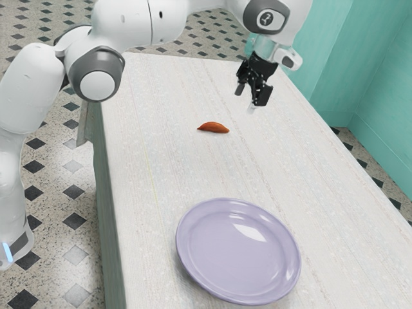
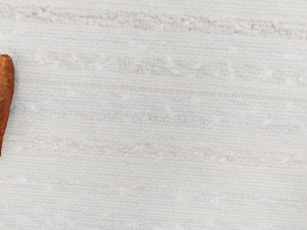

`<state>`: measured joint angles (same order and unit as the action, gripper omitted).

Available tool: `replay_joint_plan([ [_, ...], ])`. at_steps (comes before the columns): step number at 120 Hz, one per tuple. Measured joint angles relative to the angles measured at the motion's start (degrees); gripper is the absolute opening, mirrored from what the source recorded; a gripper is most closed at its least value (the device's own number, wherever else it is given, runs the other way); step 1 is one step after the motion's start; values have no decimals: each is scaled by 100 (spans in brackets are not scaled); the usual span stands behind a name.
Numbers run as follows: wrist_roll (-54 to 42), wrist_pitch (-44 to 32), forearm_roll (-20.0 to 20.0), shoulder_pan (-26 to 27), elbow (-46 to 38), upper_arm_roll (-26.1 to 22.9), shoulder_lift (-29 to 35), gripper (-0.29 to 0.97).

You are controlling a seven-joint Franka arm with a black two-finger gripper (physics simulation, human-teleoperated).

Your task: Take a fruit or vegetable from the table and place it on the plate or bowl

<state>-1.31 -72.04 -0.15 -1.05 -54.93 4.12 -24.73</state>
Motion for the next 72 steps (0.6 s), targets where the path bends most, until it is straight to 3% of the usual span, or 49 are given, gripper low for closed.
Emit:
replay_joint_plan([
  [18, -25, -555, 4, -3, -4, 2, 12, 68],
  [33, 79, -822, 121, -9, -22, 366, 202, 68],
  [49, 263, -1090, 950, -173, -592, 1503, -113, 68],
  [72, 280, -1873, 1462, -668, -776, 1725, -1200, 68],
])
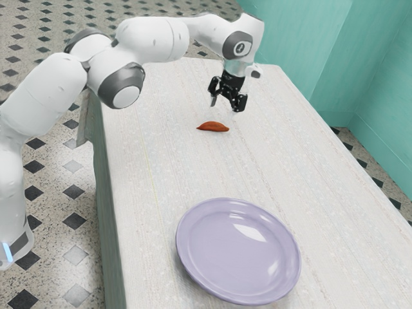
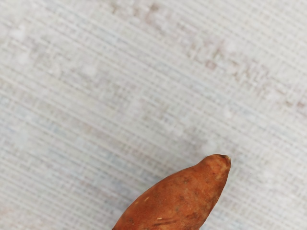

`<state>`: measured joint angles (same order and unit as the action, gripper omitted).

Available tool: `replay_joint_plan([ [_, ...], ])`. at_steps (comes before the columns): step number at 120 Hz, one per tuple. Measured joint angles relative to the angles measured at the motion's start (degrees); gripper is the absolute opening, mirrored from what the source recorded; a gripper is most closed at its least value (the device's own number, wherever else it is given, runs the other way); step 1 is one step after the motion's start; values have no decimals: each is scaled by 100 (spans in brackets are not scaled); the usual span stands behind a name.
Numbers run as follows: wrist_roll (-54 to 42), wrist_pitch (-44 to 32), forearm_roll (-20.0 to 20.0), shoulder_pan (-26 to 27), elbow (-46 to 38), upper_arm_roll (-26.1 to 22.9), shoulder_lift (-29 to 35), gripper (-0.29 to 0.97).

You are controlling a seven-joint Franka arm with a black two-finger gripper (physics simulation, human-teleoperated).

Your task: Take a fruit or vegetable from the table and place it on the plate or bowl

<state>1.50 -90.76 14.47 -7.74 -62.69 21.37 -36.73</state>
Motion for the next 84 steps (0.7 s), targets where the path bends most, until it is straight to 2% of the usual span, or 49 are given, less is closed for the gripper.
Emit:
replay_joint_plan([
  [14, -88, -215, 118, 42, -15, -53, -94, 68],
  [30, -248, -68, -92, 297, -61, -91, 81, 68],
  [50, -439, -162, -330, 535, -1356, -62, 642, 68],
  [62, -543, -296, -413, 493, -1522, 174, 715, 68],
  [84, -718, -525, -496, 476, -1614, 220, 658, 68],
])
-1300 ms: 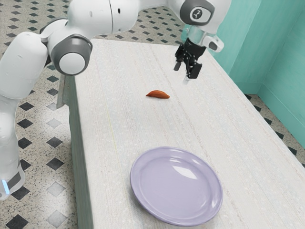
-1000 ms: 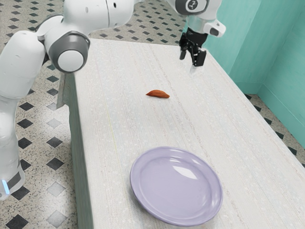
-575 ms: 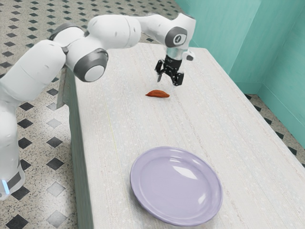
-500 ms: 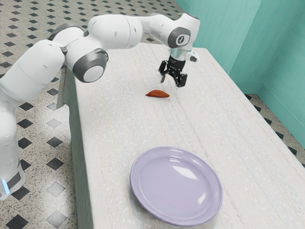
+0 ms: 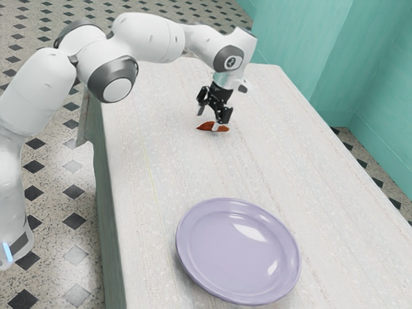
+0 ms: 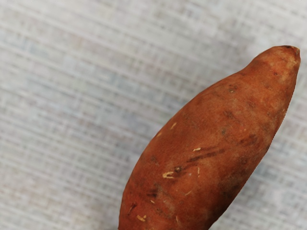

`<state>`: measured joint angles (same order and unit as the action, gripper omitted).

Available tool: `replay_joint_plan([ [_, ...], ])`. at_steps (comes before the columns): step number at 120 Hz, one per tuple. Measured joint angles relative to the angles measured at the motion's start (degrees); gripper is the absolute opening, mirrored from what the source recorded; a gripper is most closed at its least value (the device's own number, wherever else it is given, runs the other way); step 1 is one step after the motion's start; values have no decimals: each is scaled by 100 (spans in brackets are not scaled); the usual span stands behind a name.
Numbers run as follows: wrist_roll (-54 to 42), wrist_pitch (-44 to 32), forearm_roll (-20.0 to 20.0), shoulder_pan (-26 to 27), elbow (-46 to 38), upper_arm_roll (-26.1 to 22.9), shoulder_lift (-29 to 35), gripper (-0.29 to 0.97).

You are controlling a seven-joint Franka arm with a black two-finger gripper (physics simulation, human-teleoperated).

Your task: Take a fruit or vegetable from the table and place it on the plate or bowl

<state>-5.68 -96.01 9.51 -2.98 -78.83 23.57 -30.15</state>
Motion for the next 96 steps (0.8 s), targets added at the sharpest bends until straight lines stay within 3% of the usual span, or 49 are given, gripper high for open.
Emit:
replay_joint_plan([
  [19, -116, -235, -16, -14, -86, -2, -46, 66],
  [37, -201, -380, -24, -24, -91, -3, -80, 43],
  [62, -290, -472, -32, -19, -91, -11, -95, 21],
  [83, -380, -541, -47, -17, -91, -19, -138, 16],
  [96, -420, -575, -59, -17, -90, -28, -149, 23],
])
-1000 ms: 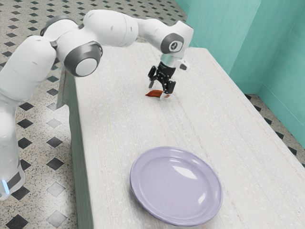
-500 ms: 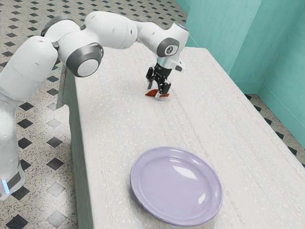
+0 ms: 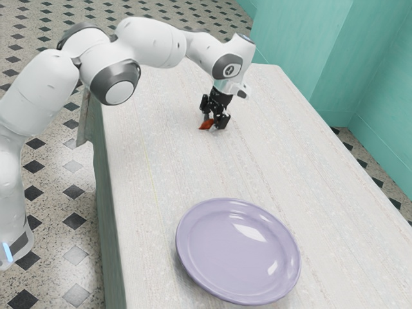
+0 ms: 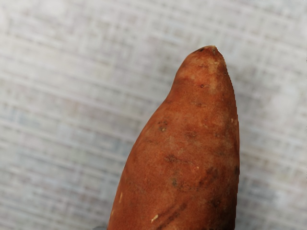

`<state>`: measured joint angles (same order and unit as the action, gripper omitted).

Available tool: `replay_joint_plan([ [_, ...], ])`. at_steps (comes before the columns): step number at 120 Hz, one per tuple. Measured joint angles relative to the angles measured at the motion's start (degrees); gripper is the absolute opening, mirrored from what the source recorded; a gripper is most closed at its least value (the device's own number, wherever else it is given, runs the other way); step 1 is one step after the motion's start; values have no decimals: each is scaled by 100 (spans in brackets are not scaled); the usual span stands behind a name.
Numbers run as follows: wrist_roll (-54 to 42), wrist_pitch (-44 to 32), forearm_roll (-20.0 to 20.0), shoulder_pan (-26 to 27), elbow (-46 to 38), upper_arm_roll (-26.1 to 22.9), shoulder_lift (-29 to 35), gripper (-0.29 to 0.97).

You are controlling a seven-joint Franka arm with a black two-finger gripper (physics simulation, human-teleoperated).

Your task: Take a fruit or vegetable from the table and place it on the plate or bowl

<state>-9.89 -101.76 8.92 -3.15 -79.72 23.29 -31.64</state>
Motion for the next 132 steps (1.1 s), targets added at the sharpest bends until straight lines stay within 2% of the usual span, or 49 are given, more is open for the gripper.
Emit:
replay_joint_plan([
  [7, -23, -6, -8, 3, 0, -2, 0, 25],
  [19, -58, -17, -14, 19, 14, -14, 23, 16],
  [47, -123, -24, -21, 64, 67, -26, 154, 14],
  [70, -154, -18, -71, 432, 82, -27, 506, 14],
  [93, -169, 11, -100, 1528, 86, -30, 938, 14],
  [132, -112, 119, -224, 4191, 88, -55, 1279, 14],
])
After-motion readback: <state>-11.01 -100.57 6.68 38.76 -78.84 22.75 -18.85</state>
